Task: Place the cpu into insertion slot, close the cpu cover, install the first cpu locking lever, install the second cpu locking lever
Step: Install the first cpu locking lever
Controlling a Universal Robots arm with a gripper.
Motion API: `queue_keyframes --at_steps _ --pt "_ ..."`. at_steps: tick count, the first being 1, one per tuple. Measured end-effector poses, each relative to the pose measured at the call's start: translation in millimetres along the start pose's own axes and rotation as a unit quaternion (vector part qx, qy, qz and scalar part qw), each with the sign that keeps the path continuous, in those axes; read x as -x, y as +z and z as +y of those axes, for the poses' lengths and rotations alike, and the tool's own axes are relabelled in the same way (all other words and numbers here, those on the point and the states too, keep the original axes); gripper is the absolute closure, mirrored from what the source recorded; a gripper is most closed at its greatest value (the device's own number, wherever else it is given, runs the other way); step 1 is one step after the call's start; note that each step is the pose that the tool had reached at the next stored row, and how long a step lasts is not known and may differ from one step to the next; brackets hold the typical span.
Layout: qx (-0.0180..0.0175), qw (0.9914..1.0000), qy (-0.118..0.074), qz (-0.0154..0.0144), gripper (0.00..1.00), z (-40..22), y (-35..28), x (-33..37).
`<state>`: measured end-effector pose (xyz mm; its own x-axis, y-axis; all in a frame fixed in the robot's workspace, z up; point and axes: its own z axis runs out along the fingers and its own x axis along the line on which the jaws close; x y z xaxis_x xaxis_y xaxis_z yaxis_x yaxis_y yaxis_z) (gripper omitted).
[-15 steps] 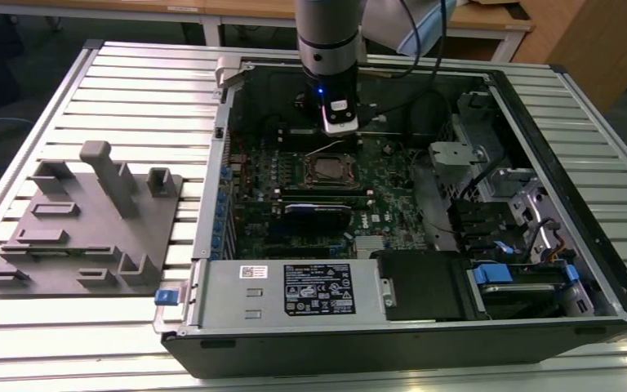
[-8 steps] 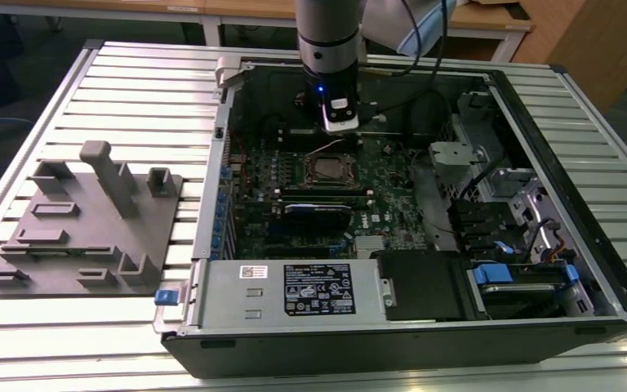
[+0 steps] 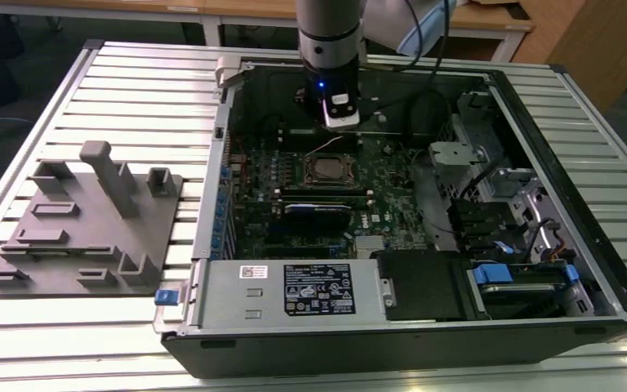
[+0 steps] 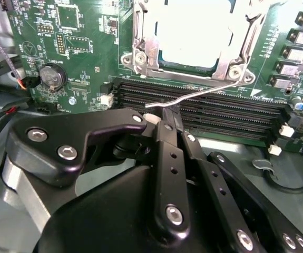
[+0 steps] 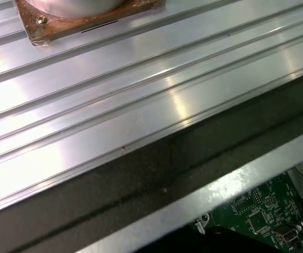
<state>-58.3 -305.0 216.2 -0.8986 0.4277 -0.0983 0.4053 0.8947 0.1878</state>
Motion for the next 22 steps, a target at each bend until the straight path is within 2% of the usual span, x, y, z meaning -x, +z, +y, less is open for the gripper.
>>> queue_keyframes --at_steps 22 --pt "0.0001 1.0 0.0 -0.0002 0.89 5.2 -26.8 2.7"
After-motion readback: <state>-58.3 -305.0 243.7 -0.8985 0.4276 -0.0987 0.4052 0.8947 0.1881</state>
